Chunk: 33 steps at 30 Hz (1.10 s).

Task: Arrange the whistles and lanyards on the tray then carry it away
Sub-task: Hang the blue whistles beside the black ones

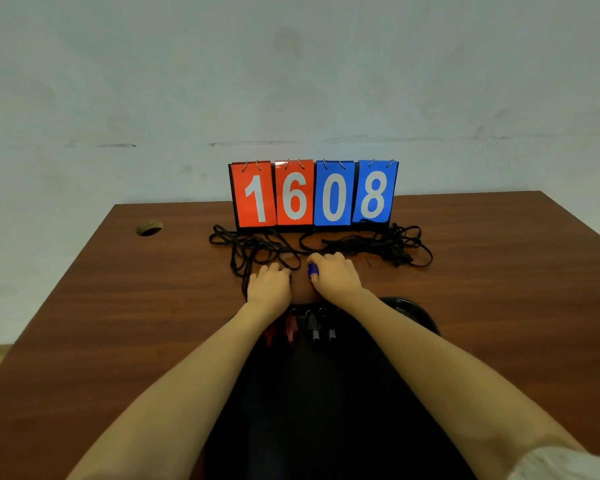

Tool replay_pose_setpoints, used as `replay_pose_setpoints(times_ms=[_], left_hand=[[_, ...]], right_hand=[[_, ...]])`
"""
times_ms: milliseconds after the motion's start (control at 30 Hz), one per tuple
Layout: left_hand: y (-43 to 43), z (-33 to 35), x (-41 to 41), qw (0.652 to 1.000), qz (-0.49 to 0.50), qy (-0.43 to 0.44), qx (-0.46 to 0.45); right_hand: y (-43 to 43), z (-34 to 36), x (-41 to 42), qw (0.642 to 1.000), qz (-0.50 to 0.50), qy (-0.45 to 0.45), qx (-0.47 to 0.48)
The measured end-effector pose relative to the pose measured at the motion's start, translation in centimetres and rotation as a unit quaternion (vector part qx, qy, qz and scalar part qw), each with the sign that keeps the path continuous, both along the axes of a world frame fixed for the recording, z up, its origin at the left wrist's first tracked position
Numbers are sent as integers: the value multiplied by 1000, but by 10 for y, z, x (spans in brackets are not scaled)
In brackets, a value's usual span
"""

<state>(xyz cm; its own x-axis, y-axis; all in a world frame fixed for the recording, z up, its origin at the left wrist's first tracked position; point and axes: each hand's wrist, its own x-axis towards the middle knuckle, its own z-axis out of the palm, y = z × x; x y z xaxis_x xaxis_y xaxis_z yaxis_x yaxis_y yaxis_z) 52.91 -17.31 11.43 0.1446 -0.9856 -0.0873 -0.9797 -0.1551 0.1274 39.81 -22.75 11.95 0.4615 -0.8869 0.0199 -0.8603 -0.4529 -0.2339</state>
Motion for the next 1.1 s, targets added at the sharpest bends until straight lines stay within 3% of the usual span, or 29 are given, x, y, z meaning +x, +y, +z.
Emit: replay_pose_setpoints(times_ms=[133, 300, 367, 700, 800, 933, 1100], left_hand=[[15, 8, -8, 1000, -18, 18, -4], [31, 31, -30, 978, -23, 172, -118], [36, 41, -38, 971, -44, 186, -142], [72, 56, -93, 973, -109, 133, -154], [79, 49, -121, 977, -109, 125, -133], [86, 30, -147, 983, -161, -23, -85], [93, 12, -153, 979, -181, -60, -70]], right_hand=[[17, 10, -4, 999, 5, -16, -32], [42, 39, -23, 991, 22, -135, 2], [54, 49, -35, 986, 39, -159, 17], [105, 59, -127, 976, 44, -194, 87], [110, 54, -155, 990, 14, -133, 54], [110, 39, -187, 998, -59, -27, 13], [107, 23, -201, 995, -97, -17, 7]])
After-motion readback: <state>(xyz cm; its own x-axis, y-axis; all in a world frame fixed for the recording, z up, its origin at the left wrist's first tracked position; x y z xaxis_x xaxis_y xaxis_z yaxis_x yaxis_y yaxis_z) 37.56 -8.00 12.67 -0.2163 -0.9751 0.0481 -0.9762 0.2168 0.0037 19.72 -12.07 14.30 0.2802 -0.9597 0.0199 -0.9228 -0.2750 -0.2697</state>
